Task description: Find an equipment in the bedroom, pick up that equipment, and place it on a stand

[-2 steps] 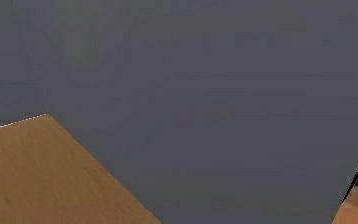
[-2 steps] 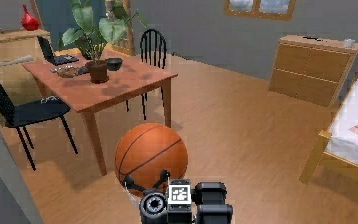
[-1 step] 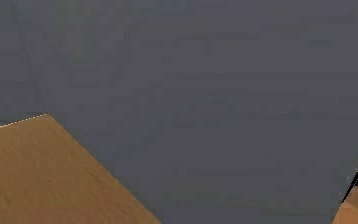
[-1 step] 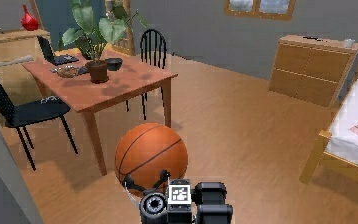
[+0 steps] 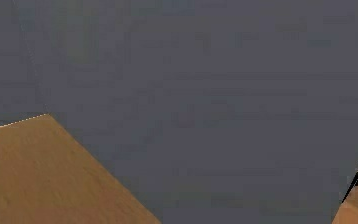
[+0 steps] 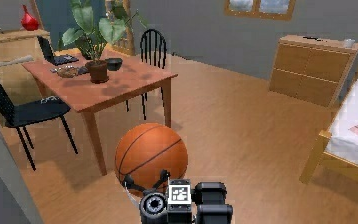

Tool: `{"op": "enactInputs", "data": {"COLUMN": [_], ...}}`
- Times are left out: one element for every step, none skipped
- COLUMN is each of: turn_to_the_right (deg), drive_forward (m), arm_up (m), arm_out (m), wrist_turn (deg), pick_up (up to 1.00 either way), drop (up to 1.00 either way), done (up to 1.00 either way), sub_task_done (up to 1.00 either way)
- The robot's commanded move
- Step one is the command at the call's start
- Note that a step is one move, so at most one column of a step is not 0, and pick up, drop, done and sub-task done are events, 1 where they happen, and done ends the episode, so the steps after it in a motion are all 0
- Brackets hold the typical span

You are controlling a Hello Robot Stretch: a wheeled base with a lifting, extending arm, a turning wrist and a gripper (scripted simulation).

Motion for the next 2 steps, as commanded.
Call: {"op": "enactInputs", "data": {"turn_to_the_right": [-18.0,18.0], "drive_forward": [0.0,0.0], "arm_up": [0.0,0.0], "arm_out": [0.0,0.0], "wrist_turn": [0.0,0.0], "pick_up": [0.0,0.0], "drop": [0.0,0.0], "done": [0.0,0.0], "sub_task_done": [0.0,0.0]}}
